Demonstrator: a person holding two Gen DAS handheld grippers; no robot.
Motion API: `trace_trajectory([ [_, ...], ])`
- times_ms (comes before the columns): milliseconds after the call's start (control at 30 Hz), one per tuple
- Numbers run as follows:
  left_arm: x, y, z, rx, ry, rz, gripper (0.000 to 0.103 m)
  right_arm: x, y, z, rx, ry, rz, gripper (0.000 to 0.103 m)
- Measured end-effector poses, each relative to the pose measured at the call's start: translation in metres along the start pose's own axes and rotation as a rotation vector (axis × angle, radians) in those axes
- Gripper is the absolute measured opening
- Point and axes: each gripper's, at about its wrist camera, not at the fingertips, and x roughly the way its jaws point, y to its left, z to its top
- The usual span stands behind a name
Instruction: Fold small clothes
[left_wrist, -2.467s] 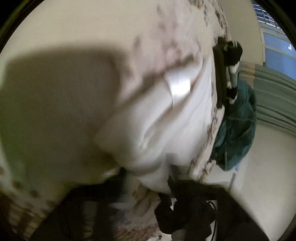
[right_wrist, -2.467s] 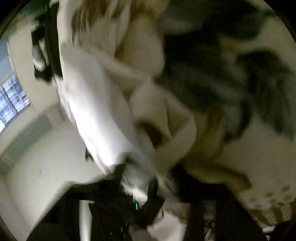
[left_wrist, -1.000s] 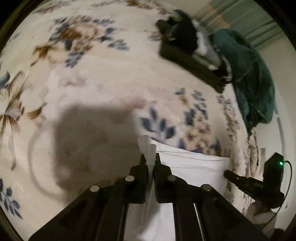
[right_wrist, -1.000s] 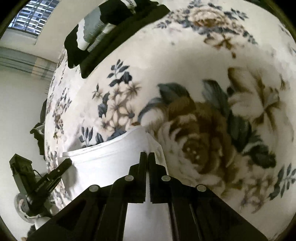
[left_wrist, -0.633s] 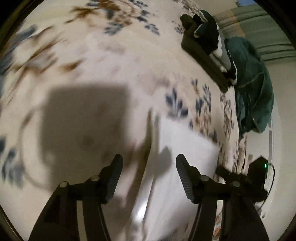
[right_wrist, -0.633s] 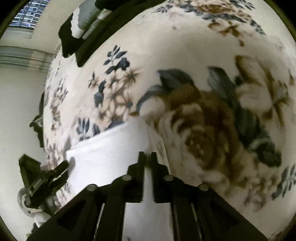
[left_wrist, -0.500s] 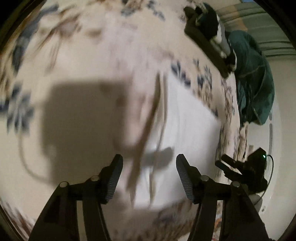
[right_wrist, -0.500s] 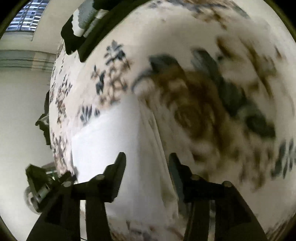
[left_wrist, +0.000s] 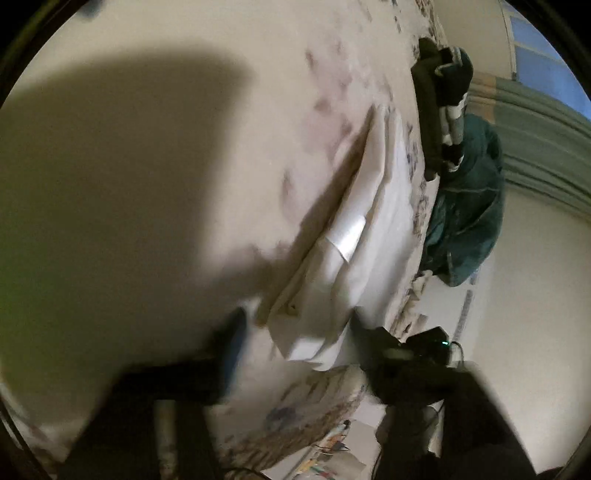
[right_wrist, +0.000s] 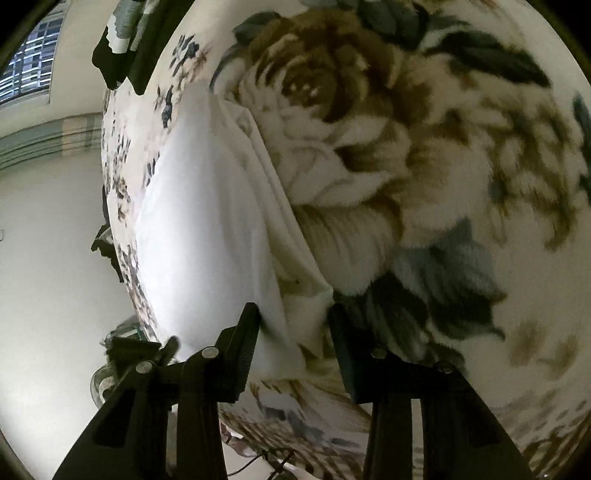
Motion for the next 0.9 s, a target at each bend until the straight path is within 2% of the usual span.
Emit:
trace_trajectory([
  [33,-0.006,-0.005,0.002,0.013,-0.023,-0.003,0.080,-0.001,0.001,0.003,-0.003,0.003,-0.001,0.057],
  [67,-0.010,-0.012,0.005,0.034,-0.053,0.010,0.086,-0.001,0.001,0.005,-0.005,0.003,0.008,0.062],
  [167,0.007,-0.027,0.020,0.091,-0.047,0.044,0.086,0.007,-0.002,0.015,-0.010,0.037,0.060,0.072],
  [267,0.042,-0.035,0.033,0.125,-0.004,0.074,0.087,0.021,-0.005,0.026,-0.001,0.069,0.117,0.073],
  [300,0.051,-0.041,0.037,0.139,0.004,0.094,0.087,0.023,-0.006,0.029,0.006,0.075,0.134,0.076],
  [467,0.064,-0.063,0.030,0.250,0.021,0.108,0.087,0.033,-0.005,0.031,0.032,0.094,0.235,0.076],
  [500,0.065,-0.064,0.027,0.263,0.020,0.110,0.087,0.035,-0.004,0.031,0.031,0.101,0.244,0.072],
  [533,0.066,-0.064,0.024,0.276,0.021,0.109,0.080,0.037,-0.003,0.028,0.036,0.099,0.249,0.068],
  [567,0.067,-0.065,0.021,0.285,0.016,0.111,0.061,0.040,-0.002,0.026,0.041,0.104,0.256,0.054],
  [600,0.068,-0.066,0.020,0.290,0.017,0.113,0.047,0.043,-0.001,0.025,0.040,0.107,0.255,0.027],
  [633,0.069,-0.067,0.019,0.296,0.019,0.117,0.022,0.046,0.003,0.025,0.041,0.102,0.250,0.023],
  [667,0.068,-0.069,0.018,0.306,0.012,0.122,0.018,0.044,0.004,0.022,0.044,0.085,0.252,0.023],
  [900,0.044,-0.109,0.019,0.356,-0.013,0.087,0.017,0.008,0.032,0.012,-0.001,0.016,0.227,0.019],
])
